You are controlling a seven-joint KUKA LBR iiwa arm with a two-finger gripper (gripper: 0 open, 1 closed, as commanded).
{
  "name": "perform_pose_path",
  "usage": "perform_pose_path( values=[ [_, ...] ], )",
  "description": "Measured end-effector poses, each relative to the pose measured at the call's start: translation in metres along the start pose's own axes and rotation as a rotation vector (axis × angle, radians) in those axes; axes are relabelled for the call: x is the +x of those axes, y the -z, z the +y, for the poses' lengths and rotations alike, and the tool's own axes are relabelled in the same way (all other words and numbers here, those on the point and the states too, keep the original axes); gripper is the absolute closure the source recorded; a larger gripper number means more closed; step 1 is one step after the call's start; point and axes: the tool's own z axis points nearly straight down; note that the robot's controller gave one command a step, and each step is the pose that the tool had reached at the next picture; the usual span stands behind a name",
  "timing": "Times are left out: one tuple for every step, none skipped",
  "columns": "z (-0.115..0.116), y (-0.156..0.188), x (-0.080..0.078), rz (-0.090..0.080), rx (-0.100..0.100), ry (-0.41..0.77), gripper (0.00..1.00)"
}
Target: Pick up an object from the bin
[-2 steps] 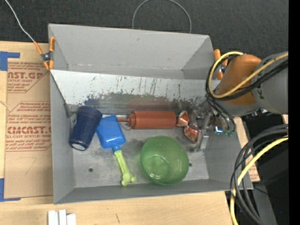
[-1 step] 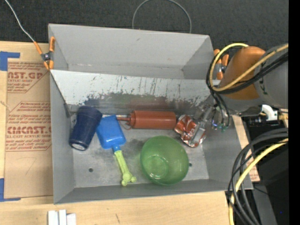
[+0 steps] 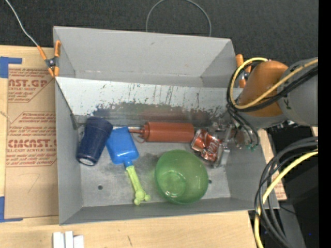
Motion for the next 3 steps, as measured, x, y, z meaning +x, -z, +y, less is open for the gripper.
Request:
perform_pose_path(
  values=[
    [0.026,0.002,0.014,-0.007,-0.004,-0.5,0.0],
    [0.01,0.0,-0.001,0.004,-0.015,0.004,1.0],
    [0.01,0.0,-0.001,0.003,-0.015,0.004,1.0]
  ],
)
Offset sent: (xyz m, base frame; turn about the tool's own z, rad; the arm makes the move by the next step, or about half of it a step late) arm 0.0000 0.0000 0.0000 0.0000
